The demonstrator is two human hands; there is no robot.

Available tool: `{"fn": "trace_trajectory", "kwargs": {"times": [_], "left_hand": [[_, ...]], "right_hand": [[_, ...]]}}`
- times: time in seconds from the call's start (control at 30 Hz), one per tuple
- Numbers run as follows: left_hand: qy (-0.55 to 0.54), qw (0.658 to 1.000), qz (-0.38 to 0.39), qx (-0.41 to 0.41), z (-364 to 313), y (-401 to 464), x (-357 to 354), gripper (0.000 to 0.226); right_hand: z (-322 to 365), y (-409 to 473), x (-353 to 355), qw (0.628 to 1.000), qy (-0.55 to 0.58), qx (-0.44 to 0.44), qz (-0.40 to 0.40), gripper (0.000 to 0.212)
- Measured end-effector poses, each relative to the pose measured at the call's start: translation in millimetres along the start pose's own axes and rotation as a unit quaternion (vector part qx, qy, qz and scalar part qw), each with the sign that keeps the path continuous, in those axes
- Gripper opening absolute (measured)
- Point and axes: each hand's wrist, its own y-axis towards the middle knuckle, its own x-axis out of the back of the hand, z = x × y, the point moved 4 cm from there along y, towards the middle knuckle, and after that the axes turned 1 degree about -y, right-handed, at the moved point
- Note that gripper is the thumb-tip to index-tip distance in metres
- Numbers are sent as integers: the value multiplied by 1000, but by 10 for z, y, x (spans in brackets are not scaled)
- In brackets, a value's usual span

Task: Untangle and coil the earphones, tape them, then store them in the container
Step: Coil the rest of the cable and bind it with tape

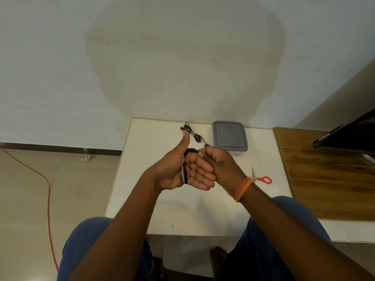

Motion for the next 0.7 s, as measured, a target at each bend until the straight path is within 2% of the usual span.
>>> {"fn": "trace_trajectory", "kwargs": {"times": [0.17,0.3,0.4,0.5,0.7], "left_hand": [[-20,1000,23,0,-25,-54,-6,82],[-8,1000,26,12,0,-84,48,83],[10,999,44,23,23,-98,40,86],[8,997,67,20,22,-110,16,87],[8,999,-38,3,32,-26,29,83]], "right_hand": [[12,-26,-34,997,65,-16,29,25],[10,-60,-38,990,124,-44,56,24],[-4,-95,-33,989,130,-41,48,17],[-7,-109,-34,986,141,-43,76,17],[-26,-83,5,998,59,-21,28,17]]}}
